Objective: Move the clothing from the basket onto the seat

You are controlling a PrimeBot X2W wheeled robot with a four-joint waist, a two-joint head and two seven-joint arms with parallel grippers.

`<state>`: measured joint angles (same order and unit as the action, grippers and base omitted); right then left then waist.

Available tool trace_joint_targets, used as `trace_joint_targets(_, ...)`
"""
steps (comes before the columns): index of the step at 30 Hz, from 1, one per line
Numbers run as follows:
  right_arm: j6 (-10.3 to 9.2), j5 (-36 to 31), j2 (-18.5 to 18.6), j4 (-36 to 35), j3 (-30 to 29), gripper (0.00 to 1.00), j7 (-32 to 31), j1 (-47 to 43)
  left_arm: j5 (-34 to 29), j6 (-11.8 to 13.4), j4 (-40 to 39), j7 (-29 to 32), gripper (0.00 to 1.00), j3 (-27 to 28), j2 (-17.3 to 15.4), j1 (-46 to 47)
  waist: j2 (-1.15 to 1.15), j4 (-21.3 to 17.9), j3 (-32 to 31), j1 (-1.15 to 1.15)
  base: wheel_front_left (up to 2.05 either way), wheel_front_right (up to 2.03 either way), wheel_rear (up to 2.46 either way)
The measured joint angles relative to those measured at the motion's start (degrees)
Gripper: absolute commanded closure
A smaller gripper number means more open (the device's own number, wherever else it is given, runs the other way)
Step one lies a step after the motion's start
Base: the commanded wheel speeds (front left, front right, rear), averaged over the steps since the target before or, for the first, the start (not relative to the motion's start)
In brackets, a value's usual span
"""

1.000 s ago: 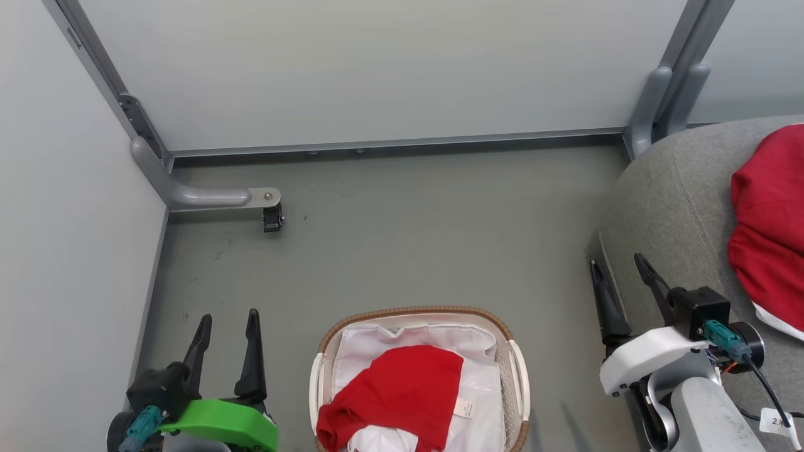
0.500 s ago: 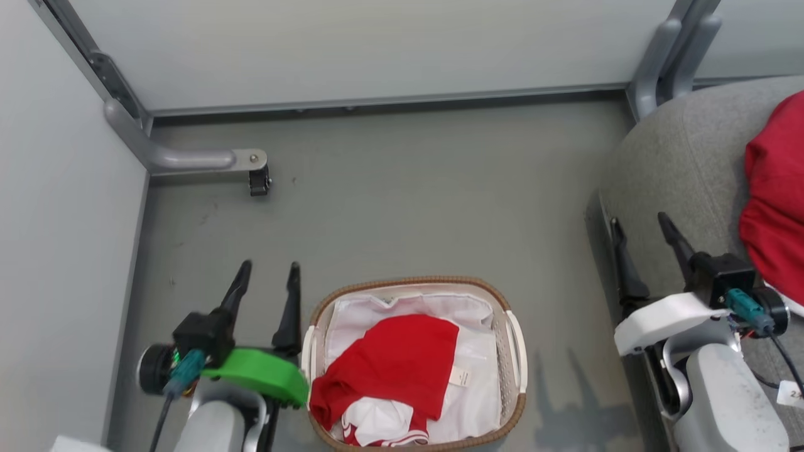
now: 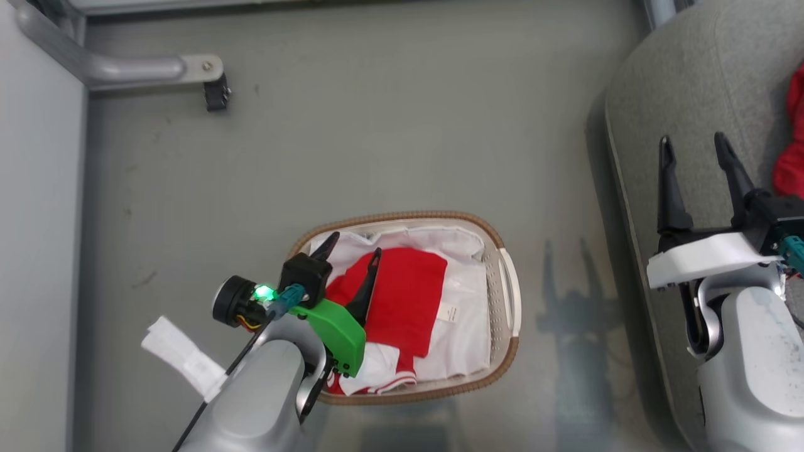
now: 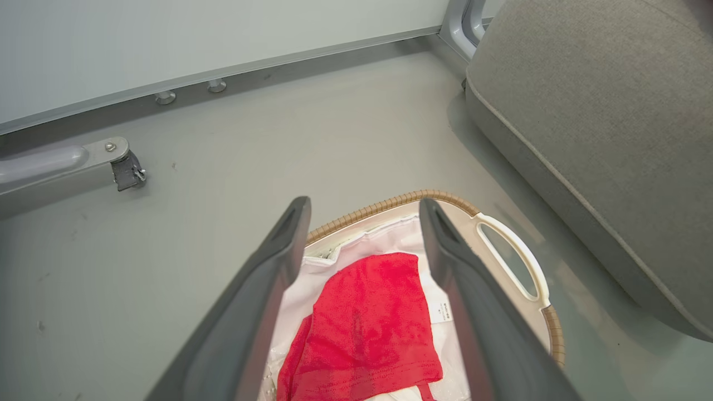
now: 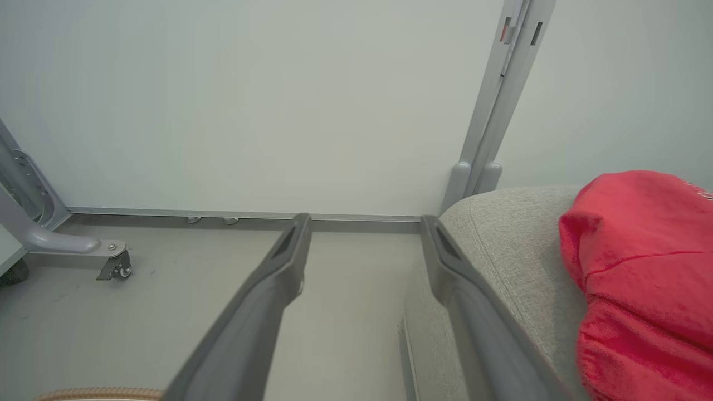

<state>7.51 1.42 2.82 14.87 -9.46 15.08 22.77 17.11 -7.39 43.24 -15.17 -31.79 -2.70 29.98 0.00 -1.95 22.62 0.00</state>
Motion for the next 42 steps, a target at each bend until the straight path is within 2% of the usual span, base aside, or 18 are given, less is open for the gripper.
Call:
trace_joint_targets(7,0.0,1.3,0.0,-3.2,1.0,0.0,0.0,2.6,1.8,0.0,11.2,2.1,0.0,-9.2,0.0,6.9,0.0,-1.9,7.7,0.01,0.0,0.0,0.0)
trace_joint_targets(14,0.01,3.2,0.0,-5.7,2.3,0.0,0.0,5.0,2.5,0.9,19.8,4.1,0.0,-12.0,0.0,13.3,0.0,-4.2,15.2,0.01,0.0,0.0,0.0)
trace_joint_targets(26,0.0,6.7,0.0,-7.0,5.6,0.0,0.0,7.4,3.9,8.0,27.8,7.1,0.0,-12.2,0.0,20.4,0.0,-8.4,24.4,0.01,0.0,0.0,0.0)
trace_joint_targets(28,0.0,7.5,0.0,-7.2,6.5,0.0,0.0,7.8,4.4,10.3,28.8,7.9,0.0,-11.3,-0.4,21.8,0.0,-9.4,25.9,0.01,0.0,0.0,0.0)
trace_joint_targets(32,0.0,8.3,0.0,-7.5,7.3,0.0,0.0,8.4,4.8,13.2,29.4,8.2,0.0,-10.7,-1.4,23.0,0.0,-10.6,27.4,0.01,0.0,0.0,0.0)
trace_joint_targets(42,0.0,10.2,0.0,-7.7,8.9,0.0,0.0,8.7,6.2,14.2,29.9,9.1,0.0,-9.9,-2.8,24.9,0.0,-12.4,29.9,0.0,0.0,0.0,0.0)
